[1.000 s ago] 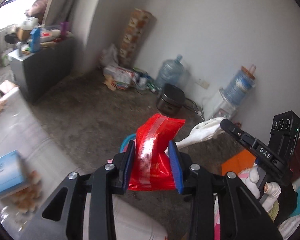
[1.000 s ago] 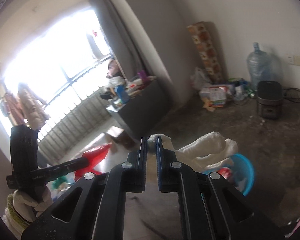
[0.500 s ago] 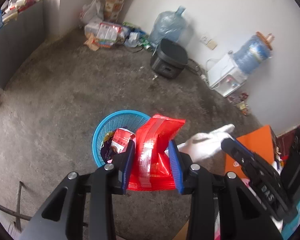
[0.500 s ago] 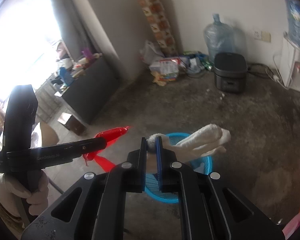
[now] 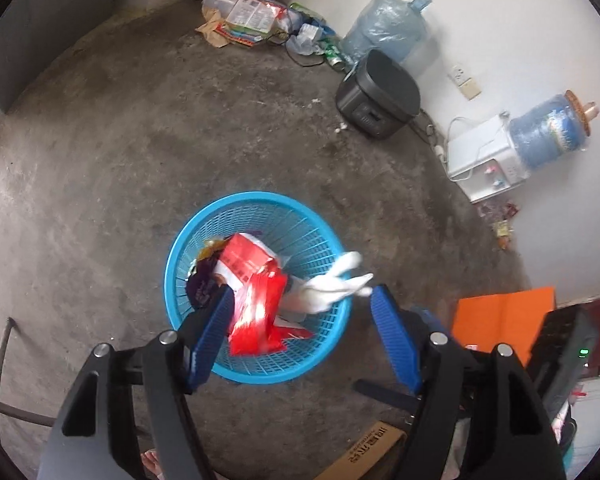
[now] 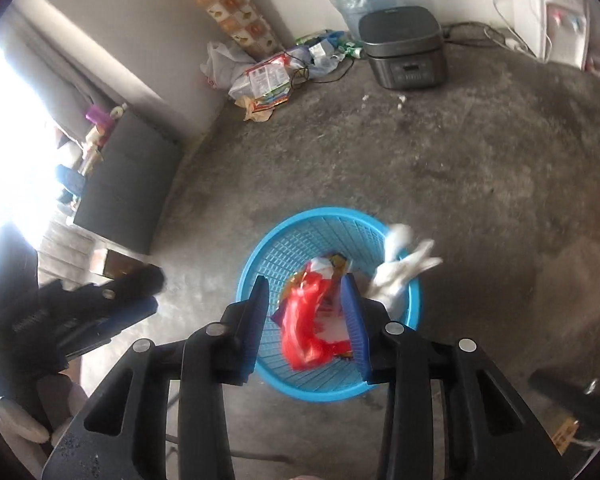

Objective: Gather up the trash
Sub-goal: 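Open both grippers to drop the red bag and Pepsi cup into the wastebasket, then move both grippers back to the table toward the green bag and blue box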

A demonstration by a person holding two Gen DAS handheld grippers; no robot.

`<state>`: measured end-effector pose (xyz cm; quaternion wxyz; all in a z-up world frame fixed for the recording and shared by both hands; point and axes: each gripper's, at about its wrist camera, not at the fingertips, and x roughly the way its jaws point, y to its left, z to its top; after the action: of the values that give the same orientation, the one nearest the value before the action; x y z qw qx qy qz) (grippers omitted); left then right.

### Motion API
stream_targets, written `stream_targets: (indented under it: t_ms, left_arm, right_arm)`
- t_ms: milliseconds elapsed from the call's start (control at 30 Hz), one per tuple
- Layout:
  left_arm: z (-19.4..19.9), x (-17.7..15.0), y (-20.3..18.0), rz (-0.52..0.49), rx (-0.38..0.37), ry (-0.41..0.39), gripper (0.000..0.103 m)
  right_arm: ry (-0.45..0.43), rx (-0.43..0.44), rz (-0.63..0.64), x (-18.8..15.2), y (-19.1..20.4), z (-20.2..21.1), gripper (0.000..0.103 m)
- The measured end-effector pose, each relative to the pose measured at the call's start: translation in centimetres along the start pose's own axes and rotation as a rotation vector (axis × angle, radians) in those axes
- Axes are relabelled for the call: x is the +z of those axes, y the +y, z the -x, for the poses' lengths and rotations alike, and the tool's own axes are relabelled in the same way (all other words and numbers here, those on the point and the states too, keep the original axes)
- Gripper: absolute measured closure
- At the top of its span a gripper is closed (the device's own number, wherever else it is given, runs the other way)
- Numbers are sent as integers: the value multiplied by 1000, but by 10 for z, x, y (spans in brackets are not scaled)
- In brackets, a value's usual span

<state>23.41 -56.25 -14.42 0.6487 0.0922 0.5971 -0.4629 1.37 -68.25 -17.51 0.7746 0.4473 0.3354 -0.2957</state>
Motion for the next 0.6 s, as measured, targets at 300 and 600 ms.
stream_targets:
  t_ms: [300,600]
  left_arm:
    - [68,-8,-17,-87,-35,-160,35]
    - [188,-59,-6,-120,-70,-419,25]
  right_arm:
    - [-54,37,-9,1,-4,30,66]
    - [-118,113,129,-17,35,72,62]
